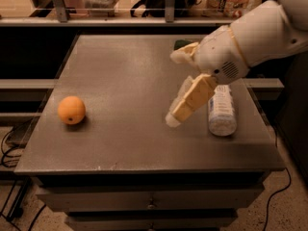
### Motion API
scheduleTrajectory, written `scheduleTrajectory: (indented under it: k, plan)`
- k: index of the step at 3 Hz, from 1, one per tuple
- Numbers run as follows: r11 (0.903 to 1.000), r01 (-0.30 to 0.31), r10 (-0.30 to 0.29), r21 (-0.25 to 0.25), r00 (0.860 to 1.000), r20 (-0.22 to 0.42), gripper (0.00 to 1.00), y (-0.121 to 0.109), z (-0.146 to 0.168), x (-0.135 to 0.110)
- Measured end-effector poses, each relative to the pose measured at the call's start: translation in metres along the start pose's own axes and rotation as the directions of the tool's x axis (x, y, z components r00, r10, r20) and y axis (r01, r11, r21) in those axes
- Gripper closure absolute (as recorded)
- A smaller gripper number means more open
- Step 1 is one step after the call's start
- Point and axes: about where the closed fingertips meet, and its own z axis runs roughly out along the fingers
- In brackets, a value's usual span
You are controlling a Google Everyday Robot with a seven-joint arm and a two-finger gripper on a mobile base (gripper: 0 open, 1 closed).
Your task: Pick orange
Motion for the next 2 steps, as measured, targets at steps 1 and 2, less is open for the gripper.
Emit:
scheduleTrajectory:
  k: [1, 2]
  plan:
    - [0.9970, 0.052, -0.048, -0.057, 0.997, 0.068, 0.00, 0.006, 0.046, -0.028]
    - [0.9940, 0.093, -0.083, -0.058, 0.985, 0.153, 0.00, 0.007, 0.090, -0.062]
